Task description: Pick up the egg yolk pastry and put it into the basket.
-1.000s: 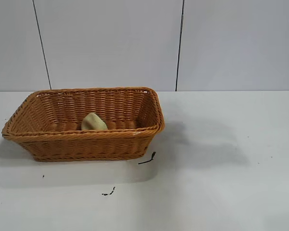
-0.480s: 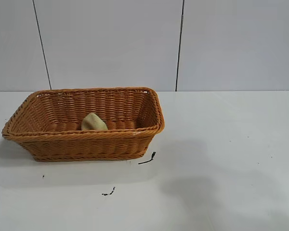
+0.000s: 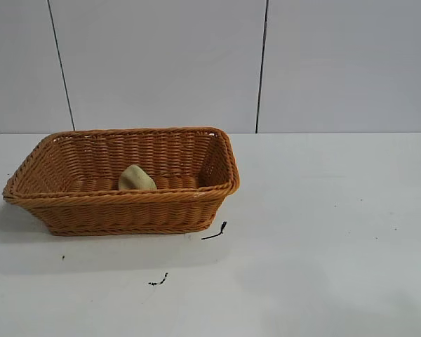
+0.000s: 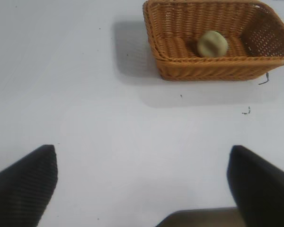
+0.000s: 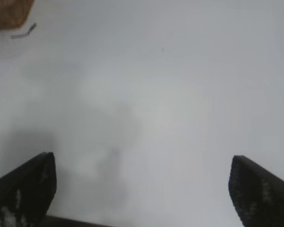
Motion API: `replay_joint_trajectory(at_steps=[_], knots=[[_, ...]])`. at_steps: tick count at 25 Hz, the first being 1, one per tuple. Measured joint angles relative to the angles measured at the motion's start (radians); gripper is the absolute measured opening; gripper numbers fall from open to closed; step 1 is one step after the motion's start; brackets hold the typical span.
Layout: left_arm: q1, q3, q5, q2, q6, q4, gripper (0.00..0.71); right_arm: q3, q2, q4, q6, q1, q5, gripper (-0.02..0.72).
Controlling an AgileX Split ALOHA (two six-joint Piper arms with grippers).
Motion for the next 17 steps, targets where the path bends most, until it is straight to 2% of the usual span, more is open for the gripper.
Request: replay_joint_trajectory(at_steps=[7,17], knots=[[0.0,0.0,0.0,0.0,0.0,0.0,0.695,0.003,-0.204,0.004,0.0,0.0,0.001,0.689],[0.0,0.0,0.0,0.0,0.0,0.0,0.695,0.003,-0.212,0.004,0.0,0.0,0.001,0.689]])
